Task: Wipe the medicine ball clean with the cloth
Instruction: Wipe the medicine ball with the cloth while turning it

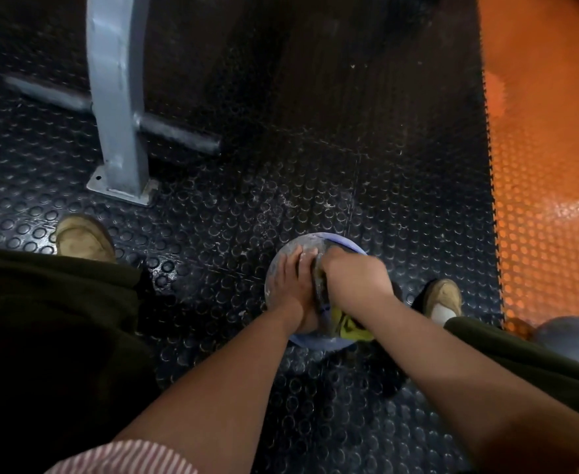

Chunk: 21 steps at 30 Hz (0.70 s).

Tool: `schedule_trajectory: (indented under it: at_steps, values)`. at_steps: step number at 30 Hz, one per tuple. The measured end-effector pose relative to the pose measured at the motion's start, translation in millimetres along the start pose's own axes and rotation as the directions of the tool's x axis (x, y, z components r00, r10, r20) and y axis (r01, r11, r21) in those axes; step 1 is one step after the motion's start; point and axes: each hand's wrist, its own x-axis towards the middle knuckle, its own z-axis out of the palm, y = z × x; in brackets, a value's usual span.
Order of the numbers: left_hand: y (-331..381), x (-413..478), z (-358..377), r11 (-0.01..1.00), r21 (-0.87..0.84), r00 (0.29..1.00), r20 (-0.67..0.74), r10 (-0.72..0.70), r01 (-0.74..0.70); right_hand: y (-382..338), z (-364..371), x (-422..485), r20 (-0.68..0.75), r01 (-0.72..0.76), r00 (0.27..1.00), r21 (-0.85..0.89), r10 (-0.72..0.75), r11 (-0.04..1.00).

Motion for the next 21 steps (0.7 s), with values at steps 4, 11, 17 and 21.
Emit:
schedule_trajectory:
  at_steps: [4, 11, 17, 21]
  values:
    - [-3, -3, -3, 1.000, -0.027, 1.000, 0.024, 0.006, -0.006, 9, -3, 18, -0.026, -0.089, 0.996, 0.034, 0.090, 0.995]
    - [-8, 7, -7, 0.979, -0.205, 1.000, -0.015, 0.003, -0.007, -12, 30, -33, -0.011, 0.158, 0.987, -0.024, -0.158, 0.987]
    - [-6, 6, -2, 0.985, -0.167, 0.999, -0.014, 0.038, -0.040, -14, 14, -31, 0.112, 0.118, 0.987, 0.008, -0.118, 0.993]
    - [-7, 6, -1, 0.993, -0.084, 0.996, -0.047, 0.076, -0.079, 6, -6, -6, 0.008, -0.120, 0.993, 0.132, 0.120, 0.984]
